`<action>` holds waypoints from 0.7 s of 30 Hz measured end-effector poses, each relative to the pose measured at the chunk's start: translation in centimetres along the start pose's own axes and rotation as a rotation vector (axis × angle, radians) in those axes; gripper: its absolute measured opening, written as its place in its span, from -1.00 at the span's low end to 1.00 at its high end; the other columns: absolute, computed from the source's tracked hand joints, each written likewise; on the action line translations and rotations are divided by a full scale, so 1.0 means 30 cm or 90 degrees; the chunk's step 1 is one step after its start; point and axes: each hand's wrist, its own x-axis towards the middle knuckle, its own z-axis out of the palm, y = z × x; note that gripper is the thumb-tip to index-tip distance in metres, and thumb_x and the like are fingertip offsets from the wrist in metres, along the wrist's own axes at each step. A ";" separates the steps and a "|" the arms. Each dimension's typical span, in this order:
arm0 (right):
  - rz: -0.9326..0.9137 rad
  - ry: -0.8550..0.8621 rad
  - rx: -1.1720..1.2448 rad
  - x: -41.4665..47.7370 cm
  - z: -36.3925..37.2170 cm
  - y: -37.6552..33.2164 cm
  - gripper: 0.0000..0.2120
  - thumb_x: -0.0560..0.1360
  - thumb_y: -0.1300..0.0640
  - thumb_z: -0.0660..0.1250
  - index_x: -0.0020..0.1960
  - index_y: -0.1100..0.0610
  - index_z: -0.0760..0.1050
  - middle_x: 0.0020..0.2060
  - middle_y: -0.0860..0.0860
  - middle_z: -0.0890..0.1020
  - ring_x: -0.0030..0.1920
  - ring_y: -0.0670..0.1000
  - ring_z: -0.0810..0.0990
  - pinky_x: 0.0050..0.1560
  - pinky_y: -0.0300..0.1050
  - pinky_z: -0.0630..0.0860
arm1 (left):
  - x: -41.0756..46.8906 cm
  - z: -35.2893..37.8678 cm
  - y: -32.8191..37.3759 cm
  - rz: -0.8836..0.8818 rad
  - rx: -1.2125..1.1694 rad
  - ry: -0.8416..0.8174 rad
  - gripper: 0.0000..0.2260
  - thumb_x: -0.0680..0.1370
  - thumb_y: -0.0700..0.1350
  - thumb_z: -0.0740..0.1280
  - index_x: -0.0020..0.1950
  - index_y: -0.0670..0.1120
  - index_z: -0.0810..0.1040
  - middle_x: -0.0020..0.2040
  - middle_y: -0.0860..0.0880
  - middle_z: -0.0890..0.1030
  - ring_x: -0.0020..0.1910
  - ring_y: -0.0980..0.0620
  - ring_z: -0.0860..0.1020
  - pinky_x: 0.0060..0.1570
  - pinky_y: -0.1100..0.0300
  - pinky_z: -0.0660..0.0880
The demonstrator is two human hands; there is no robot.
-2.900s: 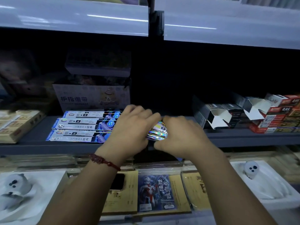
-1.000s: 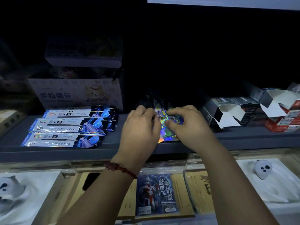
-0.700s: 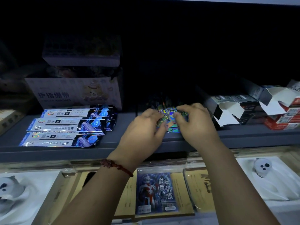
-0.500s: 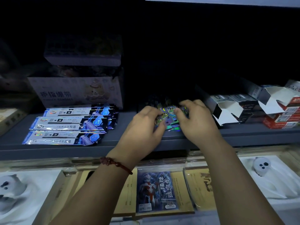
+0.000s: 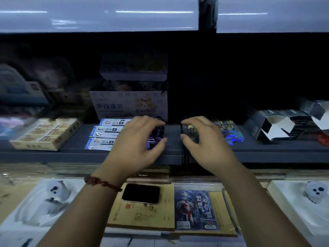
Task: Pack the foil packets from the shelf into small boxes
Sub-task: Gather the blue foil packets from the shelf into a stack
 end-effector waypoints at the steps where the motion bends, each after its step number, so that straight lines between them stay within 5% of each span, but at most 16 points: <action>1: -0.005 -0.009 0.007 0.007 0.020 -0.019 -0.64 0.63 0.04 0.32 0.41 0.03 0.49 0.30 -0.09 0.49 0.26 -0.07 0.46 0.19 -0.25 0.34 | -0.019 -0.023 -0.042 -0.003 0.017 -0.017 -0.55 0.53 0.20 0.36 0.32 -0.02 0.55 0.14 0.07 0.58 0.16 0.01 0.52 0.20 0.05 0.45; 6: -0.027 -0.034 0.030 0.052 0.115 -0.081 -0.69 0.67 0.08 0.24 0.40 0.04 0.48 0.32 -0.08 0.46 0.24 -0.08 0.46 0.21 -0.21 0.37 | -0.041 -0.070 -0.209 -0.039 0.092 -0.101 -0.12 0.37 0.53 0.33 0.52 0.01 0.36 0.43 0.06 0.44 0.42 0.01 0.38 0.46 0.00 0.28; 10: -0.027 0.022 0.055 0.084 0.165 -0.084 -0.71 0.66 0.22 0.21 0.33 0.11 0.54 0.25 -0.04 0.51 0.17 -0.07 0.48 0.09 -0.35 0.29 | -0.009 -0.036 -0.268 -0.051 0.108 -0.123 -0.07 0.32 0.62 0.25 0.49 0.03 0.35 0.29 0.12 0.46 0.25 0.02 0.42 0.34 0.04 0.33; 17: -0.031 0.080 0.086 0.112 0.192 -0.060 -0.74 0.63 0.24 0.23 0.27 0.11 0.57 0.18 -0.03 0.55 0.13 -0.05 0.53 0.18 -0.10 0.51 | -0.005 -0.011 -0.278 -0.143 0.160 -0.168 -0.01 0.22 0.74 -0.01 0.43 0.14 0.41 0.13 0.15 0.39 0.14 0.05 0.35 0.21 0.07 0.29; 21: -0.020 0.069 0.087 0.107 0.209 -0.057 -0.74 0.63 0.23 0.23 0.26 0.12 0.57 0.18 -0.02 0.55 0.14 -0.01 0.54 0.18 0.01 0.53 | -0.016 -0.020 -0.265 -0.136 0.137 -0.184 -0.04 0.19 0.75 0.01 0.37 0.18 0.43 0.19 0.21 0.47 0.23 0.09 0.43 0.27 0.09 0.28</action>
